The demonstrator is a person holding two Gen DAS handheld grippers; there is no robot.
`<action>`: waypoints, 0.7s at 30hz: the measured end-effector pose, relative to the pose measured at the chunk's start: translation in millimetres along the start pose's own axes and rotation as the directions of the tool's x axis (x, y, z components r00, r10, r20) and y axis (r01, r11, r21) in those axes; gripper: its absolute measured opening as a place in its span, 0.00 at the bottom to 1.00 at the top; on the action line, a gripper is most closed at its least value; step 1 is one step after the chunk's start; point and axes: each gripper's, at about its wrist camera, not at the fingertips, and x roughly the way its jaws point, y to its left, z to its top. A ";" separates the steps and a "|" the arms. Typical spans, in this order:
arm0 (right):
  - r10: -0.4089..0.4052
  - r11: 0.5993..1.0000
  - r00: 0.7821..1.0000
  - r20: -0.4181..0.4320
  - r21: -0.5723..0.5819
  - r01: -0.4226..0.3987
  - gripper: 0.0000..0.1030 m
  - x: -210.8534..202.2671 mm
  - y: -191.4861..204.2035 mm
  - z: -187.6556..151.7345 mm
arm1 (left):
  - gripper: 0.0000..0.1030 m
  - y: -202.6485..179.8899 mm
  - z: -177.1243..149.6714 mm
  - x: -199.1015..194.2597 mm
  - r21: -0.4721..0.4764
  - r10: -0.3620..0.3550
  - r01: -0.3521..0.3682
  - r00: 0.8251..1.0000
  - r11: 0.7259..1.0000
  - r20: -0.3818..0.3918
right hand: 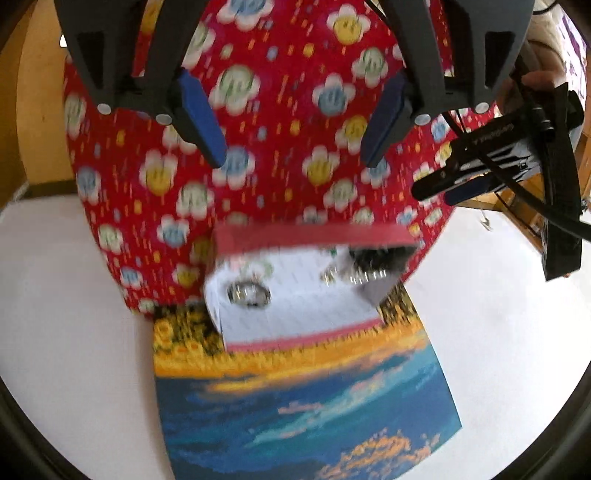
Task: Organize jewelry
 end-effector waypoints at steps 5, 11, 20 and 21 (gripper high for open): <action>-0.071 0.997 0.997 0.024 0.037 0.070 0.75 2.2 9.6 -39.0 | 0.62 -3.9 -26.9 2.8 -0.008 0.013 -0.013 1.000 1.000 -0.020; -0.100 0.995 0.995 0.017 0.030 0.100 0.76 14.7 13.3 -54.4 | 0.68 -4.9 -41.6 2.7 -0.015 0.006 -0.006 1.000 1.000 -0.013; -0.174 0.984 0.985 0.014 0.039 0.173 0.78 32.1 15.7 -66.7 | 0.69 -8.8 -51.6 6.3 0.011 0.035 -0.035 0.999 0.999 -0.005; -0.180 0.983 0.984 0.015 0.037 0.179 0.79 32.4 15.5 -66.9 | 0.69 -9.3 -52.1 7.3 0.013 0.037 -0.037 0.999 0.999 -0.006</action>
